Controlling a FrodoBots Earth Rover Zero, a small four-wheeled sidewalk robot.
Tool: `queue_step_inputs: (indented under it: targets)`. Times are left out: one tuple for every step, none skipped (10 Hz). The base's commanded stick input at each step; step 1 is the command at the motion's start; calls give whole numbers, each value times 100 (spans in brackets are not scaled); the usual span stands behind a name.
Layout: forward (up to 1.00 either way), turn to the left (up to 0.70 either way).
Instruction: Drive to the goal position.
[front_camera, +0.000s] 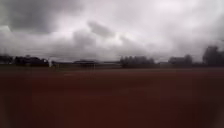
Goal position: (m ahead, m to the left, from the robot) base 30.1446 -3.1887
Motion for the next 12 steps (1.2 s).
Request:
queue_step_inputs:
  targets:
    - [70, 0]
    - [70, 0]
    - [70, 0]
    - [70, 0]
    - [70, 0]
    - [70, 0]
    - [70, 0]
    - [70, 0]
    - [70, 0]
    - [70, 0]
    - [70, 0]
    - [70, 0]
